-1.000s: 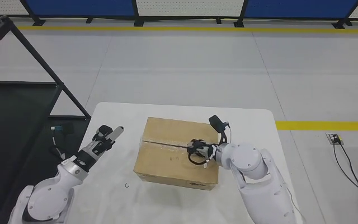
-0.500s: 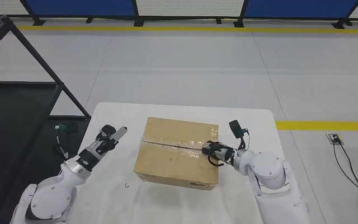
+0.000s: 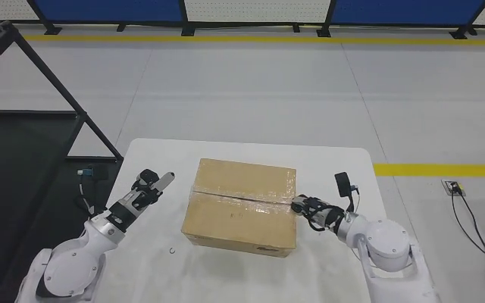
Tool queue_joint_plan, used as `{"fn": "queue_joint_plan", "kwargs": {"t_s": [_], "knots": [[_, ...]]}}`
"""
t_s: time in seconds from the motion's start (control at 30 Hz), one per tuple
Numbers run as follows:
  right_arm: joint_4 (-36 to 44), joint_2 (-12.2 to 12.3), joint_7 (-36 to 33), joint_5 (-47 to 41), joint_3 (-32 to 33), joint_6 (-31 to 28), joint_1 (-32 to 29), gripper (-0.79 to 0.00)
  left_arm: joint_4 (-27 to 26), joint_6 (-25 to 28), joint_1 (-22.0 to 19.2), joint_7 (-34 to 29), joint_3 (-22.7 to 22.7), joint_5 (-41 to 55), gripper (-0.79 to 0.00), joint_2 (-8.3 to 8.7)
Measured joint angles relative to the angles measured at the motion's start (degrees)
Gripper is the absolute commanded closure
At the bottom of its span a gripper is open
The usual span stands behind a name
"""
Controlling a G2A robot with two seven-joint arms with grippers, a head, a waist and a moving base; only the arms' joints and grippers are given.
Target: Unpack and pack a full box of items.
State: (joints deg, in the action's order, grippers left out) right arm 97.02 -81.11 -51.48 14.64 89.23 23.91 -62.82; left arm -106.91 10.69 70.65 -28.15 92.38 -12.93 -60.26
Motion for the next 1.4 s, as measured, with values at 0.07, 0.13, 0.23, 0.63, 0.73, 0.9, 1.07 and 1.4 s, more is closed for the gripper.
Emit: {"fn": "queue_joint_plan", "kwargs": {"t_s": [0.07, 0.13, 0.23, 0.63, 0.73, 0.9, 1.07, 1.4], "knots": [[-0.1, 0.2, 0.1, -1.0, 0.6, -0.7, -0.6, 0.0, 0.0, 0.0, 0.0, 0.1, 0.0, 0.0, -0.785, 0.01], [-0.4, 0.4, 0.3, -2.0, 1.1, -1.6, -1.3, 0.0, -0.1, 0.0, 0.1, 0.1, 0.0, 0.0, -0.785, 0.02], [-0.9, 0.7, 0.8, -3.2, 1.5, -2.4, -1.9, 0.0, -0.2, -0.1, 0.2, 0.0, 0.0, -0.2, -0.785, 0.04], [-4.1, 1.7, 1.5, -6.1, 0.7, -4.6, -1.4, 0.0, -0.7, -0.6, 0.5, 0.0, -0.1, -0.8, -0.785, 0.11], [-5.6, 1.9, 1.4, -6.5, 0.2, -4.8, -0.6, 0.0, -0.9, -0.7, 0.7, 0.1, 0.0, -0.8, -0.785, 0.12], [-8.1, 2.3, 0.9, -6.9, -0.8, -4.9, 0.7, 0.0, -1.1, -0.8, 1.1, 0.4, 0.1, -0.8, -0.785, 0.14], [-5.5, 2.4, 6.0, -10.0, 1.0, -7.1, -0.4, 0.0, -1.2, -0.8, 1.2, 0.4, 0.2, -0.8, -0.785, 0.16], [1.7, 2.6, 7.8, -11.1, -3.3, -8.1, -0.8, 0.0, -1.3, -0.4, 1.5, 0.8, 0.5, -0.4, -0.785, 0.19]]}}
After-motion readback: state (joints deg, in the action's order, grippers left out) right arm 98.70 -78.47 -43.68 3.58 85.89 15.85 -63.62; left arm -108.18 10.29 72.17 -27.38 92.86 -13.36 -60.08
